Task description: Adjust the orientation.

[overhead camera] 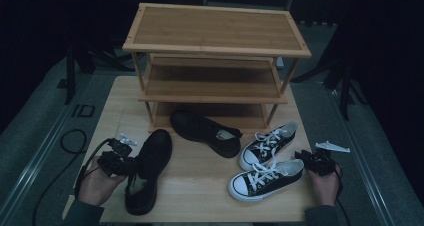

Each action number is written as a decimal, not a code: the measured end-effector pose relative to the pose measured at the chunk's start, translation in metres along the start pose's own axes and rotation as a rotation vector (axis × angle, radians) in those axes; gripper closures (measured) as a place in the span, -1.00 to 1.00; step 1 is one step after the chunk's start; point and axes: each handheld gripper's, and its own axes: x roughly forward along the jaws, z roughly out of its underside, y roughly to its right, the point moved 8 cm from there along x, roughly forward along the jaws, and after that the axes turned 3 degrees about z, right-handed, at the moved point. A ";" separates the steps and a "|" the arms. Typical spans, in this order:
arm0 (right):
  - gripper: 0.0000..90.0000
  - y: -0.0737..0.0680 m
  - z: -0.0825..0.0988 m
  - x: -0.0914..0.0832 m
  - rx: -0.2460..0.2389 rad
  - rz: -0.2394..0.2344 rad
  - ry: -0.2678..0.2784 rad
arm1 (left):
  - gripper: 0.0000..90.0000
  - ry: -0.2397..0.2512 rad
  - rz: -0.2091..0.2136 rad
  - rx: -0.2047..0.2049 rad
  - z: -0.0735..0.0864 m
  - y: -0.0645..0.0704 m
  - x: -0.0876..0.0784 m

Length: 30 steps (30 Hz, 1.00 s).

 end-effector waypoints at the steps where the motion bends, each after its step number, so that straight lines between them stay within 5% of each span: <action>1: 0.36 0.000 0.000 0.000 0.000 0.000 0.000 | 0.52 -0.002 -0.008 -0.007 0.001 -0.003 0.000; 6: 0.36 0.000 0.000 0.000 0.001 0.001 0.000 | 0.63 -0.030 -0.009 -0.018 -0.002 -0.012 0.013; 9: 0.36 0.000 0.000 0.000 0.002 0.000 0.000 | 0.94 -0.009 -0.019 -0.008 -0.006 -0.012 0.015; 17: 0.36 0.000 0.000 0.000 0.004 -0.001 -0.001 | 0.96 0.023 -0.012 -0.028 -0.014 -0.027 0.015; 23: 0.36 0.000 0.000 0.000 0.004 -0.001 -0.001 | 0.96 0.057 -0.021 0.006 -0.024 -0.036 0.013; 30: 0.36 0.000 0.000 0.000 0.005 -0.002 -0.001 | 0.95 0.060 -0.036 -0.004 -0.034 -0.048 0.015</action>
